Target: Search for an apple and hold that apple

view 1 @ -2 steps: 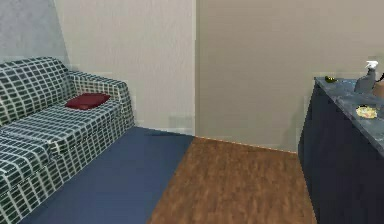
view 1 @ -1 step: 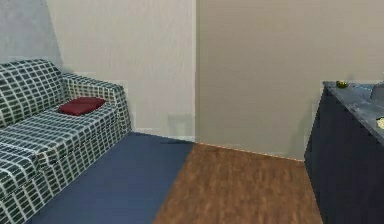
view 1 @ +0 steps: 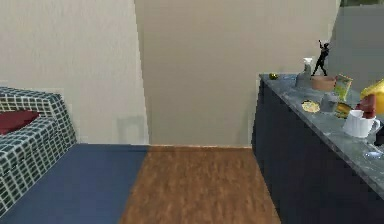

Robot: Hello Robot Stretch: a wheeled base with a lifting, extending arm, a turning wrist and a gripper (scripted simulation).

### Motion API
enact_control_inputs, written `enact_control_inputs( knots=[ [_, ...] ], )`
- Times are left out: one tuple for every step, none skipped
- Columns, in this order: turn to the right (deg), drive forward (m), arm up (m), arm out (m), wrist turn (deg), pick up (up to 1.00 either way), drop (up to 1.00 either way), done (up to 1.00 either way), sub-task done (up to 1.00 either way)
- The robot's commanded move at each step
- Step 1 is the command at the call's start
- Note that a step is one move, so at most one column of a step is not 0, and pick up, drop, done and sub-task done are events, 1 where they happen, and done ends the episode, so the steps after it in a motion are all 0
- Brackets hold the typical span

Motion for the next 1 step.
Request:
enact_control_inputs(
  knots=[
    [0.0, 0.40, 0.00, 0.00, 0.0, 0.00, 0.00, 0.00, 0.00]
  ],
)
